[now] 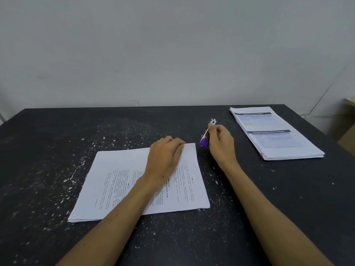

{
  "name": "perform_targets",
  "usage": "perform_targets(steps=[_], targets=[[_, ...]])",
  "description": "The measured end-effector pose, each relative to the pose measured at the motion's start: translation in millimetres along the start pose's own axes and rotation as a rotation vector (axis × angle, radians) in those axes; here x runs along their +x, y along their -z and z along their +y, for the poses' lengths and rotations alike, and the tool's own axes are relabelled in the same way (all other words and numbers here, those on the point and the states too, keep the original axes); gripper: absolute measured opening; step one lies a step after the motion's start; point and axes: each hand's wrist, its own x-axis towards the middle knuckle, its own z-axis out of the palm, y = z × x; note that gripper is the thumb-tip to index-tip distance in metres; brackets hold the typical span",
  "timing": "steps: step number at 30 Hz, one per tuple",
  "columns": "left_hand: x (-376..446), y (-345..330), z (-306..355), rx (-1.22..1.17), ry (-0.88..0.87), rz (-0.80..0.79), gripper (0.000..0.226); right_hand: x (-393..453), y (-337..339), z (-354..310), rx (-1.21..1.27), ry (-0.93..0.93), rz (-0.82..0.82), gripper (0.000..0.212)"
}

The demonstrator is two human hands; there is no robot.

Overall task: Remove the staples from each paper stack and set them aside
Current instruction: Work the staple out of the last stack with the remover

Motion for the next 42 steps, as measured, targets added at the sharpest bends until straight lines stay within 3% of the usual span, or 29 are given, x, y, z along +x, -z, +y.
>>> perform_targets(steps=[4,9,20,30,42], targets=[[10,3,0,-0.027,0.084,-0.063,0.026,4,-11,5,0.073,-0.035,0.001,0.045],[14,-2,-4,-0.029,0.108,-0.081,0.025,5,-4,11,0.252,-0.064,-0.154,0.043],[14,-4,-5,-0.004,0.094,-0.085,0.026,1,0,11,0.236,-0.027,-0.255,0.054],[14,-5,-4,0.028,0.102,-0.066,0.028,-7,-1,8,0.128,0.140,-0.149,0.021],[13,-2,-4,0.002,0.052,-0.023,0.027,-8,3,9,0.210,0.077,-0.138,0.018]])
